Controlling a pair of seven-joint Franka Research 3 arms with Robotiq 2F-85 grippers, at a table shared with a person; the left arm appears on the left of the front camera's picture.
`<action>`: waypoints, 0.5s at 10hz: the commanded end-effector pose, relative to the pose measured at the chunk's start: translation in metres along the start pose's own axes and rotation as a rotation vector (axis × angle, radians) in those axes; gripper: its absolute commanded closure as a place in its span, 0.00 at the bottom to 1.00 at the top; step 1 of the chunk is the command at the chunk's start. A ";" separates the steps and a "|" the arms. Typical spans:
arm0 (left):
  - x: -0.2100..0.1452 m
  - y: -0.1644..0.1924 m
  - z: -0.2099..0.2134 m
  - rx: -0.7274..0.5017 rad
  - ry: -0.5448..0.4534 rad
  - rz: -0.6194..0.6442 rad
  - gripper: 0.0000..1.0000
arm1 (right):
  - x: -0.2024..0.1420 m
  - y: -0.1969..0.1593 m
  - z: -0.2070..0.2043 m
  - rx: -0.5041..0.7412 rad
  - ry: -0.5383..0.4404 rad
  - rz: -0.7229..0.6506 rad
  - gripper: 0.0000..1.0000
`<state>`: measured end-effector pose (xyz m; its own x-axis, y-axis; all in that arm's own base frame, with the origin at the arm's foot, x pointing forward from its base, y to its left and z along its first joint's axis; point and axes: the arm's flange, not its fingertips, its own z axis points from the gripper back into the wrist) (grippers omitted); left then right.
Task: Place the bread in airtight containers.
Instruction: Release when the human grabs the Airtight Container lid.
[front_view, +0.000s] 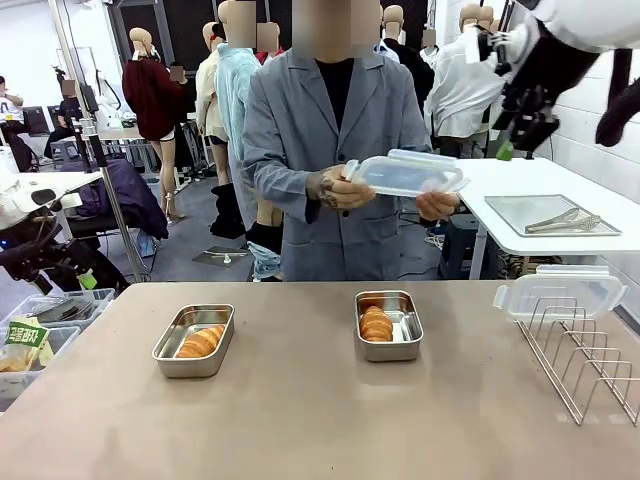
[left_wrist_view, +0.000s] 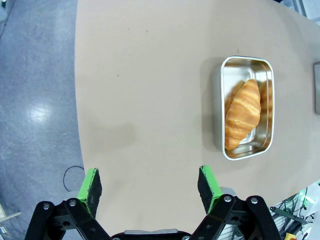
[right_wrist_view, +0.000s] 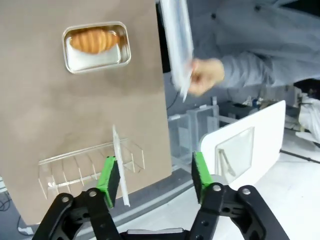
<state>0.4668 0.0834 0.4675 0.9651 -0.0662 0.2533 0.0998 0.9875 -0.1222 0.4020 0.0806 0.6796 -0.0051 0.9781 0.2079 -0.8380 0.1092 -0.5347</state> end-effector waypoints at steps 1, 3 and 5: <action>-0.001 0.000 0.001 0.023 0.006 0.006 0.00 | -0.009 -0.006 -0.019 0.050 -0.013 -0.011 0.00; -0.001 0.000 0.001 0.023 0.006 0.006 0.00 | -0.029 -0.017 -0.035 0.077 -0.019 -0.057 0.00; -0.001 0.000 0.001 0.023 0.006 0.006 0.00 | -0.024 -0.009 -0.031 0.058 0.013 -0.044 0.00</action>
<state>0.4668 0.0834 0.4674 0.9652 -0.0664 0.2531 0.0999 0.9875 -0.1222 0.4361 0.0526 0.6447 0.0654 0.9696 0.2357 -0.8755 0.1691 -0.4527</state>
